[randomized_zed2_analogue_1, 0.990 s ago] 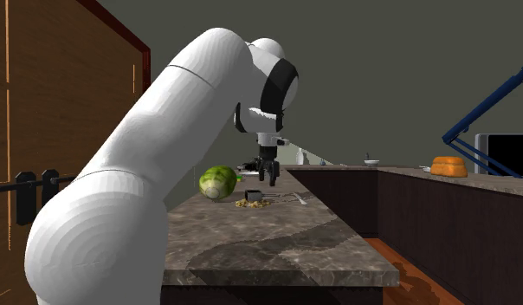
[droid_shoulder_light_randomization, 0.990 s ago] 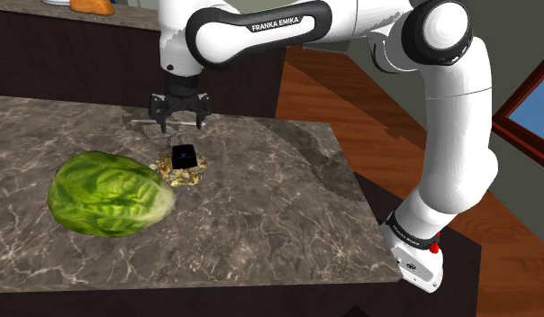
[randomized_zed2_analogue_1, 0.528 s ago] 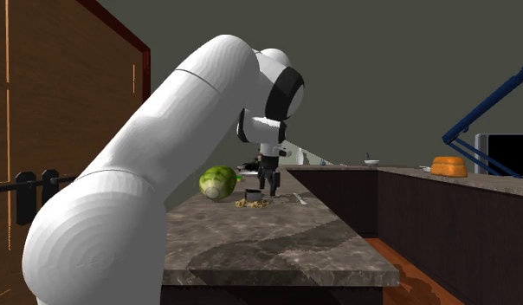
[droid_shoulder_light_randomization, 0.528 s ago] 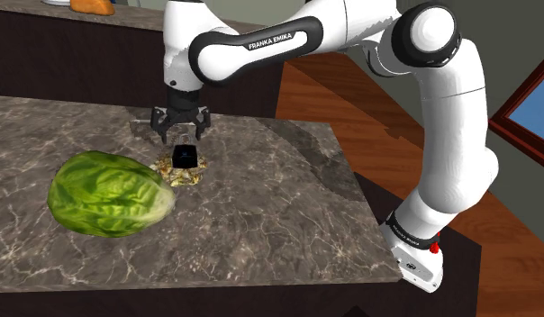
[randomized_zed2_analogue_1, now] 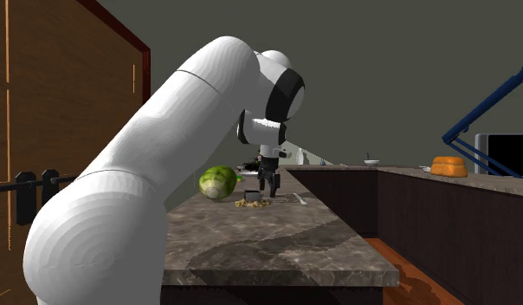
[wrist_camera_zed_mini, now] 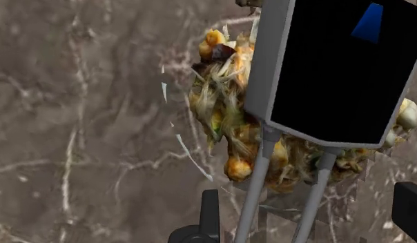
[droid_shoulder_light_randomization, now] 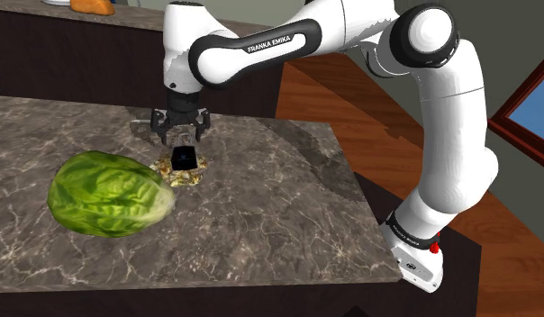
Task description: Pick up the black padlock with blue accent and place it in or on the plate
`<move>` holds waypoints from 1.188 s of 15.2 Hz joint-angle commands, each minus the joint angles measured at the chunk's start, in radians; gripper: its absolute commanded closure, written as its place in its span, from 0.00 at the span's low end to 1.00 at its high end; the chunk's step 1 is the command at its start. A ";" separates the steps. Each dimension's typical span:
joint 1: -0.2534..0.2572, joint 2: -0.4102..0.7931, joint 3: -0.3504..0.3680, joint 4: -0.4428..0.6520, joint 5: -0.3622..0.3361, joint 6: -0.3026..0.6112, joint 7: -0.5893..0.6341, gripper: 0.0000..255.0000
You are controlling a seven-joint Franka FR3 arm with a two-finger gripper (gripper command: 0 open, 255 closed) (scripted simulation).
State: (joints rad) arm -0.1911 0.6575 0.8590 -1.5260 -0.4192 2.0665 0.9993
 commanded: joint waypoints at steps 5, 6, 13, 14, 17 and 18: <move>0.000 0.000 0.000 0.000 0.000 0.000 0.000 1.00; 0.000 0.000 0.000 0.000 0.000 0.000 0.000 1.00; -0.002 -0.013 0.009 0.021 0.011 -0.031 -0.005 1.00; -0.002 -0.018 0.012 0.029 0.015 -0.042 -0.007 1.00; -0.002 -0.029 0.020 0.053 0.025 -0.075 -0.011 1.00; -0.001 -0.033 0.022 0.062 0.029 -0.086 -0.013 1.00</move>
State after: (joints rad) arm -0.1920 0.6276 0.8794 -1.4746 -0.3940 1.9931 0.9897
